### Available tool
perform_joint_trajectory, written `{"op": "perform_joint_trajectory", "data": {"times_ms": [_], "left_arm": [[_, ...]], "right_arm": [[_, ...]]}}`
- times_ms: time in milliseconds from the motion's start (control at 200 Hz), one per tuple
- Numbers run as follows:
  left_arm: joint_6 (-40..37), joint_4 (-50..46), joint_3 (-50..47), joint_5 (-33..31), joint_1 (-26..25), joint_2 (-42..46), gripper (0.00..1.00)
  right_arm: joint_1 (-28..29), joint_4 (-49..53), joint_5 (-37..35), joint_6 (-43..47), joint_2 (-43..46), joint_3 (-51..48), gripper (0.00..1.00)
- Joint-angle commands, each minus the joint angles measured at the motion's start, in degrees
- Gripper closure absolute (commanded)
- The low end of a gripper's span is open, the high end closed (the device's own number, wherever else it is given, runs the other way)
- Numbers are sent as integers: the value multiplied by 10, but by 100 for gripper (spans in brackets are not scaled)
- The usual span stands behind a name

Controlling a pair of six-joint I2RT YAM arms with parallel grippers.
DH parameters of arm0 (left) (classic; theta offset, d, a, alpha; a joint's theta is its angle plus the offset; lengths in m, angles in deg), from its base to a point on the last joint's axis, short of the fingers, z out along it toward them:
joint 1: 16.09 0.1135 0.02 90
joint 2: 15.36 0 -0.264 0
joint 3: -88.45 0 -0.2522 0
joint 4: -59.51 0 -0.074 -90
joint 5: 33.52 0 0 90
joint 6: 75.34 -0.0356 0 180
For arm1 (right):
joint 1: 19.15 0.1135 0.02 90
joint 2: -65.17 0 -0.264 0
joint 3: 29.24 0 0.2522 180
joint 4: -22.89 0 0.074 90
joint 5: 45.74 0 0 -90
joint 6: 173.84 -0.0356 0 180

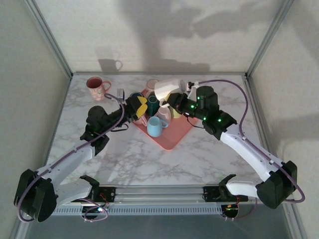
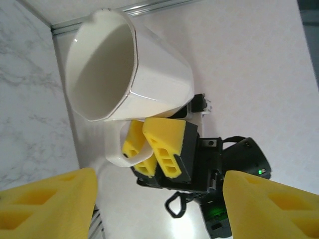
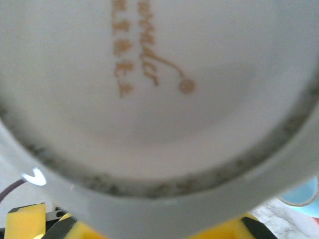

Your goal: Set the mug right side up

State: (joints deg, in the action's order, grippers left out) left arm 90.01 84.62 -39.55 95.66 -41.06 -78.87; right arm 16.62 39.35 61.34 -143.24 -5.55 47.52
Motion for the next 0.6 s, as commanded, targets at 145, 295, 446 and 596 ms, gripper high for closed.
{"op": "perform_joint_trajectory", "data": {"times_ms": [145, 295, 446, 596], "left_arm": [[13, 11, 32, -7, -26, -19, 32], [28, 30, 37, -13, -36, -30, 33], [72, 81, 47, -19, -47, -49, 34], [74, 75, 62, -27, -55, -60, 35]], "right_arm": [[-3, -141, 40, -43, -4, 32, 100], [-3, -159, 55, -54, -5, 31, 100], [-3, -169, 63, -61, -6, 31, 100], [0, -182, 71, -68, -9, 32, 100]]}}
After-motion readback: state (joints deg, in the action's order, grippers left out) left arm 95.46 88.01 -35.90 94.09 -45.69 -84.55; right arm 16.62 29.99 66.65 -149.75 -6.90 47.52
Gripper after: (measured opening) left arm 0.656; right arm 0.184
